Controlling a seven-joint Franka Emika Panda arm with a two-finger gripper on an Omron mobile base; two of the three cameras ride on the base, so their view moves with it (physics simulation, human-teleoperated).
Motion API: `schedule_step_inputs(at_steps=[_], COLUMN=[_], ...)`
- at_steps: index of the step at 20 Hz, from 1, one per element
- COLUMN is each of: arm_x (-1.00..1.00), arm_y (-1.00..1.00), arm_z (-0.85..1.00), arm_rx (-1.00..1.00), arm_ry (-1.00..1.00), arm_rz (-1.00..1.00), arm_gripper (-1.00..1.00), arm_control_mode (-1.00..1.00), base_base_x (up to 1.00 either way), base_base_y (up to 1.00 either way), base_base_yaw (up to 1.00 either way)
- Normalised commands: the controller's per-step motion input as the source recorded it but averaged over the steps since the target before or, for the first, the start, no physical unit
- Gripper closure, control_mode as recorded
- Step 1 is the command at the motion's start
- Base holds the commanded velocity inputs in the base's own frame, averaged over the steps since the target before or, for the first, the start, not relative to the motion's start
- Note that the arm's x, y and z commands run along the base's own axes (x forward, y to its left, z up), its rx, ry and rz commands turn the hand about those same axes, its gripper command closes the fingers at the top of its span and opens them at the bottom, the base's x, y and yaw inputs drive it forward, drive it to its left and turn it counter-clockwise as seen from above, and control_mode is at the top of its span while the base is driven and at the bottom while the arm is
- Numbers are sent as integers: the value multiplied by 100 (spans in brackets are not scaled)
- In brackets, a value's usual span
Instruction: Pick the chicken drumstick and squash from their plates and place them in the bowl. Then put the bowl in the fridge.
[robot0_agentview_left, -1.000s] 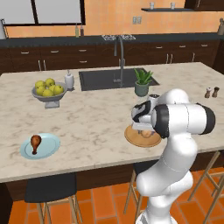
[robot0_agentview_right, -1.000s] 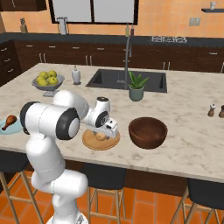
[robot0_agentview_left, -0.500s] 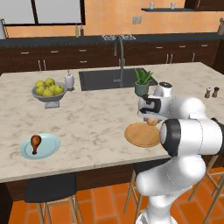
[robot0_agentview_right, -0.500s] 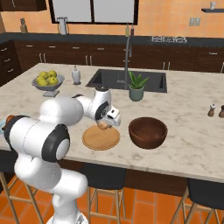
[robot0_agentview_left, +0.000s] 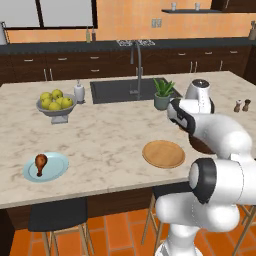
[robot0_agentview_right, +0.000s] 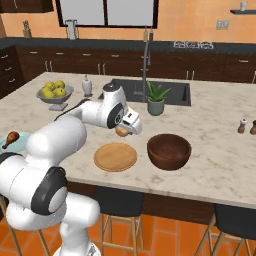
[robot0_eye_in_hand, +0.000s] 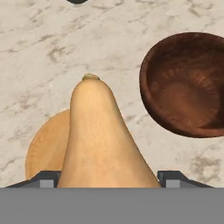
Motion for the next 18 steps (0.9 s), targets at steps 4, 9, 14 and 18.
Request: schedule_step_inputs(at_steps=[4,9,14,18], arm_x=[21,37,5,19], arm_y=[-100,-100,-69,-26], arm_z=[41,-16,-66,-62], arm_rx=[0,0,0,0], arm_ry=[4,17,13,7], arm_rz=[-19,-11,4,3], arm_gripper=[100,100,100,100], arm_control_mode=[-100,-100,-100,-100], base_base_x=[0,0,0,0], base_base_y=[0,0,0,0], base_base_yaw=[0,0,0,0])
